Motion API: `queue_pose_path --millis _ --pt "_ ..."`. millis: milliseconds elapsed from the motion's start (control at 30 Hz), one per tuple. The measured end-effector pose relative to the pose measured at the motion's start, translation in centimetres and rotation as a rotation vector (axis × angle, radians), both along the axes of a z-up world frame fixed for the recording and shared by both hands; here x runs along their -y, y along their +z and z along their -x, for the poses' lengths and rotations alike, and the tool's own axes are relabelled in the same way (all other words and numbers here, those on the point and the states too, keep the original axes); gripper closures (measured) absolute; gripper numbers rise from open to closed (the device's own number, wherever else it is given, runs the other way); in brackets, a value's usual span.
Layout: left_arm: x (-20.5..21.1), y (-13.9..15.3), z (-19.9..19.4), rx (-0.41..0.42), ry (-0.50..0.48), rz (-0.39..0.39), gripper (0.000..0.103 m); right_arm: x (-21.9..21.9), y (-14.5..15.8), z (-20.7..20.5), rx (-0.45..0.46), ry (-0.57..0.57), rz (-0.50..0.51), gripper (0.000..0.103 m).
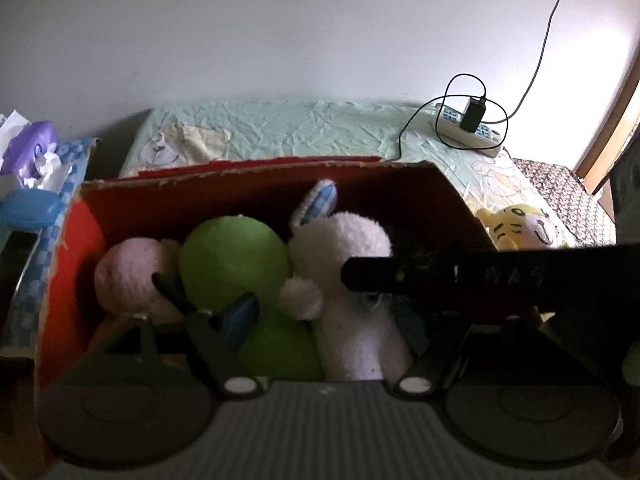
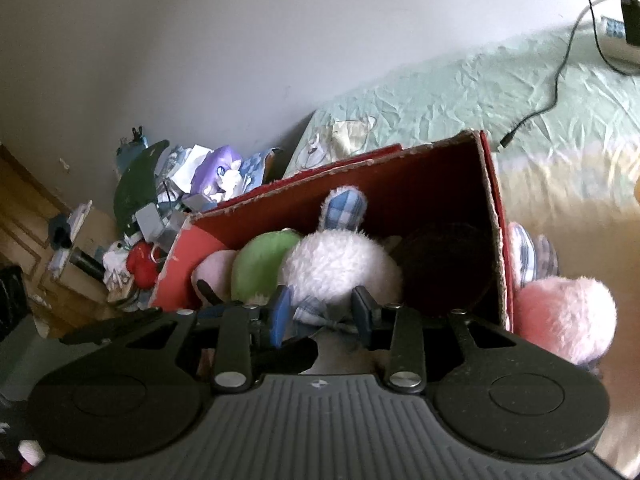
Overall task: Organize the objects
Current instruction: 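Lower the white bunny plush into the red box beside the green bean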
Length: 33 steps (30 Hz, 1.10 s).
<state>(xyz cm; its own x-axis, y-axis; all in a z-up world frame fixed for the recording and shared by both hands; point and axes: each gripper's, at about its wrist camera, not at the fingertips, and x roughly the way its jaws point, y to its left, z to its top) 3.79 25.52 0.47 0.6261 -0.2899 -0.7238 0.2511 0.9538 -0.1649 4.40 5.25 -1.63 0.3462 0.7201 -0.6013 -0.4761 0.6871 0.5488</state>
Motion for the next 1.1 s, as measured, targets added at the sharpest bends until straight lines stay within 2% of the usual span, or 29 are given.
queue_pose_path --millis 300,567,1100 --pt "0.7 -0.2 -0.2 -0.005 0.011 -0.037 0.022 1.0 0.5 0.1 -0.007 -0.016 -0.030 0.063" --pt "1.8 -0.4 -0.3 -0.013 0.012 -0.087 0.014 1.7 0.9 0.9 0.019 -0.039 -0.050 0.062" --pt "1.2 -0.6 -0.3 -0.037 0.063 -0.089 0.011 2.5 0.7 1.2 0.029 -0.050 -0.107 0.067"
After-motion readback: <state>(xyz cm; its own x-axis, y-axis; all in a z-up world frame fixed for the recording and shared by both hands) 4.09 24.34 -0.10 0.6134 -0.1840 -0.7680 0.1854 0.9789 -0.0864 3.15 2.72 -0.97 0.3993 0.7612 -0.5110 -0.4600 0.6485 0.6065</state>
